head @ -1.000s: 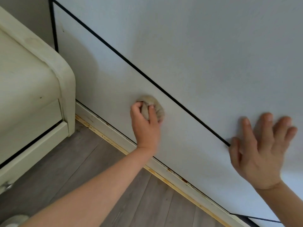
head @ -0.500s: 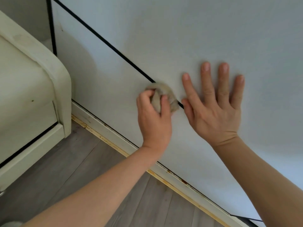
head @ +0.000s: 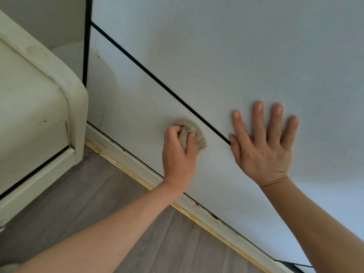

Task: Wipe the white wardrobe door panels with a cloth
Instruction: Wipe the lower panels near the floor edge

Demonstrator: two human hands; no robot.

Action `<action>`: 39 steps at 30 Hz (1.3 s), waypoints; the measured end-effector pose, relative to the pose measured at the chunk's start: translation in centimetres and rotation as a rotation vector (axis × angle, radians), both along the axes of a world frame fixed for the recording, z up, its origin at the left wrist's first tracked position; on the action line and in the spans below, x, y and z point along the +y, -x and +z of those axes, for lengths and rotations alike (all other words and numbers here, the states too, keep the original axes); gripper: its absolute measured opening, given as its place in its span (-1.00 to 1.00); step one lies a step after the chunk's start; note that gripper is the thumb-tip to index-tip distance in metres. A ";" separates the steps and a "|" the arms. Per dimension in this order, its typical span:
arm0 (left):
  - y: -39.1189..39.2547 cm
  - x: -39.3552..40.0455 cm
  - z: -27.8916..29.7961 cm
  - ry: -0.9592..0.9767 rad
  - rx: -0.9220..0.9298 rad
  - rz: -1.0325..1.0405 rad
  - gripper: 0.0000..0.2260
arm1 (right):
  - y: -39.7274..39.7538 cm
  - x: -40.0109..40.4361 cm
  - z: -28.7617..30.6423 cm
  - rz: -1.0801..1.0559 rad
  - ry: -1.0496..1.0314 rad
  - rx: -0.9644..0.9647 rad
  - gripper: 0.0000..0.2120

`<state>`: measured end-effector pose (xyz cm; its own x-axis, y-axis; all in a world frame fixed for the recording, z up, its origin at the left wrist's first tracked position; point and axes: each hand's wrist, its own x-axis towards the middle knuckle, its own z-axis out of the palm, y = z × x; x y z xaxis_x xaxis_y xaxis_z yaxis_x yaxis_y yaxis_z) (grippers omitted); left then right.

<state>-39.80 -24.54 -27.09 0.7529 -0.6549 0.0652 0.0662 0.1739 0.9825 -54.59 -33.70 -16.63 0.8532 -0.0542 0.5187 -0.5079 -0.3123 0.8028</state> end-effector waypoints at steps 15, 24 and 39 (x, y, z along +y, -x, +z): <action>6.8 1.6 -12.4 -0.482 0.119 -0.232 -0.93 | 1.5 -0.2 -0.2 0.007 0.004 -0.019 -0.35; 2.9 -1.2 -1.5 0.040 -0.014 0.129 -0.79 | 1.6 -0.1 -0.1 -0.007 0.007 -0.017 -0.40; -1.4 -3.0 4.0 0.165 0.048 0.260 -0.74 | 2.3 0.0 -0.3 -0.011 0.019 0.003 -0.41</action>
